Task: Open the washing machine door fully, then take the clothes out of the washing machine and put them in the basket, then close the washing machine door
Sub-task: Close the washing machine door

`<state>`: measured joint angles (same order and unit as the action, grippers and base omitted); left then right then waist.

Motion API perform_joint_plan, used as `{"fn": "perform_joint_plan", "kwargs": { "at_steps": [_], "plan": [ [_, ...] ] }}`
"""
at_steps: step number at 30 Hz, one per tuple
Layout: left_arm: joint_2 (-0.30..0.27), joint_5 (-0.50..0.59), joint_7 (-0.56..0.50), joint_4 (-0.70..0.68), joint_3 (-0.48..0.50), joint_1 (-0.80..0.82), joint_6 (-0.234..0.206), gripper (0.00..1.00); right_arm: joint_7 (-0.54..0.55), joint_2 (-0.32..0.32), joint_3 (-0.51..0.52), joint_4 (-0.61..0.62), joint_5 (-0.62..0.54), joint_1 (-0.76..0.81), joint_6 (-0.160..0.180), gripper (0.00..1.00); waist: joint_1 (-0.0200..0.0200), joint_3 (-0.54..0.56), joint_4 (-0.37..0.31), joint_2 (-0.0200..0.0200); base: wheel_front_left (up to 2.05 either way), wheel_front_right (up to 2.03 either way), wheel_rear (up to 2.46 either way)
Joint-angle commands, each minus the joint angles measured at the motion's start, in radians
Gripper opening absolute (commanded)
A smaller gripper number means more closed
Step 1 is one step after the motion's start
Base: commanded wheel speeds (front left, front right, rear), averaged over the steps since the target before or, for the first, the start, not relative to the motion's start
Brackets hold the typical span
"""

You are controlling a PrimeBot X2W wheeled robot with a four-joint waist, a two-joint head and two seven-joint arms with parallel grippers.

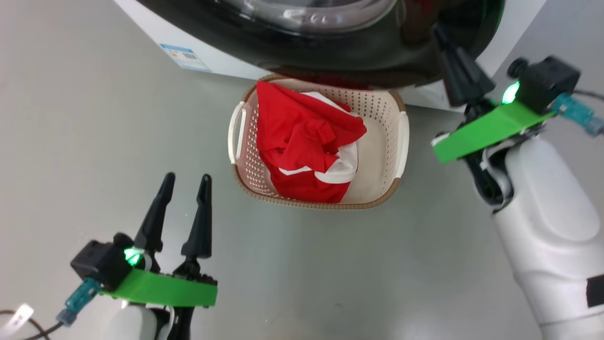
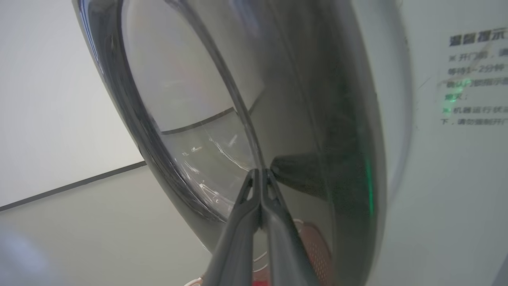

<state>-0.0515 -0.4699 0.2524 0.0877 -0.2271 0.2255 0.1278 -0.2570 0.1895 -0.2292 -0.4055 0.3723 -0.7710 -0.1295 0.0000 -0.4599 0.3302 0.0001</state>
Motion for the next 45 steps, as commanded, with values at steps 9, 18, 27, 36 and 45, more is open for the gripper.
{"fn": "perform_joint_plan", "kwargs": {
  "at_steps": [9, 18, 27, 36, 45],
  "plan": [
    [-0.006, -0.012, 0.009, -0.035, 0.004, 0.06, 0.003, 1.0, -0.005, -0.001, 0.058, -0.009, -0.003, -0.12, -0.001, 0.0, 0.0, -0.056, 0.025, -0.0001, 0.0, 0.0, 0.0],
    [-0.002, -0.015, 0.009, -0.039, 0.0, 0.073, 0.003, 1.0, -0.005, -0.001, 0.114, -0.003, -0.022, -0.17, -0.001, 0.0, 0.0, -0.077, 0.032, -0.0001, 0.0, 0.0, 0.0],
    [-0.005, -0.012, 0.009, -0.031, 0.007, 0.073, 0.003, 1.0, -0.005, -0.02, 0.112, 0.004, -0.025, -0.136, -0.001, 0.0, 0.0, -0.066, 0.012, -0.0001, 0.0, 0.0, 0.0],
    [-0.015, -0.01, 0.009, -0.018, 0.018, 0.063, 0.003, 1.0, -0.005, -0.026, 0.086, -0.002, -0.01, -0.053, -0.001, 0.25, 0.0, -0.03, -0.017, -0.0001, 0.0, 0.0, 0.0],
    [-0.042, -0.012, 0.009, 0.01, 0.044, 0.024, 0.003, 1.0, -0.005, -0.007, 0.056, -0.002, 0.007, 0.085, -0.001, 1.0, 0.0, 0.048, -0.063, -0.0001, 0.0, 0.0, 0.0]
  ]
}}
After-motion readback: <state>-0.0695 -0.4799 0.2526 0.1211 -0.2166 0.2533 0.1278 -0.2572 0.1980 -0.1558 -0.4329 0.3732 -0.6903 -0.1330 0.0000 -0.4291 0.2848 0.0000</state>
